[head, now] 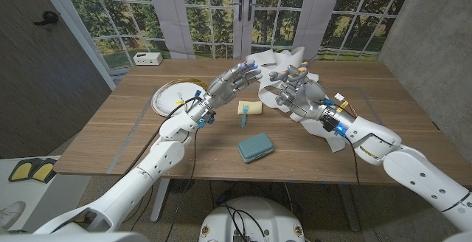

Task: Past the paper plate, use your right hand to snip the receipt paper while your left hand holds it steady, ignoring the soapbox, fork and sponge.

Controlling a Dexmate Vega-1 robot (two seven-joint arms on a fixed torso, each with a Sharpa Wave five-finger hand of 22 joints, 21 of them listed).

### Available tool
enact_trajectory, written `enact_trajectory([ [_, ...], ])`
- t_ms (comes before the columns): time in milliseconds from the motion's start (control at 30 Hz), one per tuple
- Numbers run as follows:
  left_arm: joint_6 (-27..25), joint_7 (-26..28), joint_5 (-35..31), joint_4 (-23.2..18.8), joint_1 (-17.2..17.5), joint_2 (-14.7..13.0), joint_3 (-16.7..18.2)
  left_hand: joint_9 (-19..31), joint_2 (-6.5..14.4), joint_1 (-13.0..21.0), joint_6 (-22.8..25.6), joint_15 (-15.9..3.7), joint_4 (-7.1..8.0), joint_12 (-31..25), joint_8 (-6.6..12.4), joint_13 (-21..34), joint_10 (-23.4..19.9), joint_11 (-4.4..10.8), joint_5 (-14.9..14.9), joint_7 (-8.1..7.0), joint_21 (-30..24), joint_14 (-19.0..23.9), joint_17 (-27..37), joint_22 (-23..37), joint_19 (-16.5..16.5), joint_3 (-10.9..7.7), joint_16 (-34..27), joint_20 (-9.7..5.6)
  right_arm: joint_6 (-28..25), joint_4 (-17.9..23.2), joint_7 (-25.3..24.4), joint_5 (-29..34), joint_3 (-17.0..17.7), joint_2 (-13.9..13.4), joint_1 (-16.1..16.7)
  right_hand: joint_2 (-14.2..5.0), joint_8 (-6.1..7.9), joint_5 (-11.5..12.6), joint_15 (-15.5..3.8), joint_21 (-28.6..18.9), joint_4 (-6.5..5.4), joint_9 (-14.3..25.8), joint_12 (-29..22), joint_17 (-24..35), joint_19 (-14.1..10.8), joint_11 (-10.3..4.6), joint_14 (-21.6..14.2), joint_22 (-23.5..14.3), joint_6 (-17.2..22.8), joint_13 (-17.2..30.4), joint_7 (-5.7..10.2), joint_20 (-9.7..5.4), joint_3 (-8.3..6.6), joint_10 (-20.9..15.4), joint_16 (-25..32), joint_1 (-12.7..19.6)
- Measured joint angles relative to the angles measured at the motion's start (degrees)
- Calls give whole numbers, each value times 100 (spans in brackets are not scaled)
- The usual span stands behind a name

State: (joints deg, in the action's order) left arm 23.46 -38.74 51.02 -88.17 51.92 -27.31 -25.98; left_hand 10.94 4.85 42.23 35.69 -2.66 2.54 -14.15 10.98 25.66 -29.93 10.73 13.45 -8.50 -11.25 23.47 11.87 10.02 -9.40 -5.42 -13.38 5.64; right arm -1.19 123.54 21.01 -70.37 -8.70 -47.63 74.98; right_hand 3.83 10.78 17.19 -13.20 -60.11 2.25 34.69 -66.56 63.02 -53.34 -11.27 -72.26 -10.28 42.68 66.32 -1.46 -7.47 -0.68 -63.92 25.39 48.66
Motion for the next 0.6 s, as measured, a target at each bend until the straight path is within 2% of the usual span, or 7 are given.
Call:
enact_trajectory([
  [433, -76, 482, -388, -185, -50, -102, -174, 0, -68, -68, -24, 20, 15, 0, 0, 0, 0, 0, 0, 27, 0, 20, 27, -1, -31, 66, 1, 31, -33, 132, 123, 55, -60, -119, -89, -31, -41, -7, 0, 44, -22, -223, 0, 22, -32, 10, 0, 0, 0, 31, 0, -11, 74, 10, -45, 31],
  [533, -104, 526, -440, -205, -80, -116, -216, 0, -114, -113, -9, 20, 46, 0, 0, 21, 0, 0, -18, 76, 0, 20, 38, -1, -9, 97, 1, 52, -54, 157, 155, 57, -94, -142, -129, -68, -41, -28, 0, 87, -22, -286, 0, 26, -52, 10, 0, 1, -1, 25, -1, -30, 74, 12, -82, 68],
  [600, -123, 560, -483, -223, -102, -138, -252, 0, -169, -169, -53, 7, 63, 0, 0, 26, 31, -51, -34, 119, 0, -43, 54, -1, 11, 145, 10, 72, -76, 175, 177, 59, -124, -160, -172, -68, -41, -28, 0, 87, -45, -310, 0, 26, -52, 0, 0, 1, -1, 4, -1, -30, 97, 24, -82, 68],
])
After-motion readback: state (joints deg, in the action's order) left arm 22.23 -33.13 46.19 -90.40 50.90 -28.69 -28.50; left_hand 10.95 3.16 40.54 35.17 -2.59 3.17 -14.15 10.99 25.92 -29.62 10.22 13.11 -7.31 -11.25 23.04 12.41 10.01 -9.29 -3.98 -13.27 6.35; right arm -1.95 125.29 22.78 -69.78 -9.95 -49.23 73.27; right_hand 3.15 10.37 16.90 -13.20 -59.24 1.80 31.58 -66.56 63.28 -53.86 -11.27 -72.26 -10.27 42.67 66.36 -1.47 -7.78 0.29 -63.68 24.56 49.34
